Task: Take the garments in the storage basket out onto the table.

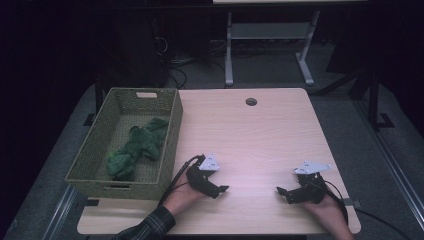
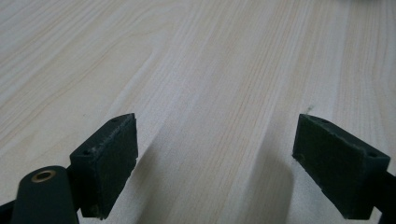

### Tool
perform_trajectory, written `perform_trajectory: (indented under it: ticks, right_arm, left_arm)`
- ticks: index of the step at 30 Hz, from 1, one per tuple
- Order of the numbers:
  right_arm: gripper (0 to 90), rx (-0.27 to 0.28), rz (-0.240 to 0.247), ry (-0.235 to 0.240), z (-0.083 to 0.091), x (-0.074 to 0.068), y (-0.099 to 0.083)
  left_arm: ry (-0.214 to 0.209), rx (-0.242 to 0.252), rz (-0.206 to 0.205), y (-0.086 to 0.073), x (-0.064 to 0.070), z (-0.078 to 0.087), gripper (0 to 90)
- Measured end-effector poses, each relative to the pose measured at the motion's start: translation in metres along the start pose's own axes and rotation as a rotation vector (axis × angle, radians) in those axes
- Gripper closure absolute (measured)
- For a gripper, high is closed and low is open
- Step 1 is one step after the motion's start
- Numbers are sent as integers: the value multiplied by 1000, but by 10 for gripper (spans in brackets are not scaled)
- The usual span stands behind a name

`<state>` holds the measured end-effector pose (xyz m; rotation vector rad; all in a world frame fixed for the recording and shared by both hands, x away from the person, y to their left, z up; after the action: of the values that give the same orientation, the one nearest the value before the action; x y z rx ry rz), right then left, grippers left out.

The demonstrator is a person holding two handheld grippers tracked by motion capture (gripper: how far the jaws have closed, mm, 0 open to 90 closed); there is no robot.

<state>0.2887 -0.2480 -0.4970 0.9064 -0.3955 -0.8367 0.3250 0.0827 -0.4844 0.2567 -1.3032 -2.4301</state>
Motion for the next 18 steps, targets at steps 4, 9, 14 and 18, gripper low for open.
perform_trajectory:
  ticks: [4,9,14,18]
  right_arm:
    - [25,0,0,0,0,0,0]
    - [25,0,0,0,0,0,0]
    - [25,0,0,0,0,0,0]
    - [25,-1,2,0,0,0,0]
  left_arm:
    - [6,-1,0,1,-2,3,136]
    - [14,-3,8,2,-4,7,137]
    - [30,1,9,3,-6,13,137]
    - [33,2,14,3,-9,15,137]
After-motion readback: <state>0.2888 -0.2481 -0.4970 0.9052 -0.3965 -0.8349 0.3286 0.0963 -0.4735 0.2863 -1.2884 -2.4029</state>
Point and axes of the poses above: each handheld gripper's, and its own axes: z roughly backward along the jaws, y roughly out of its top, x roughly to its right, the point moved 2 cm from there along -z, roughly forward along the jaws, and after that the axes turned 10 degrees about x, right-handed, at the moved point
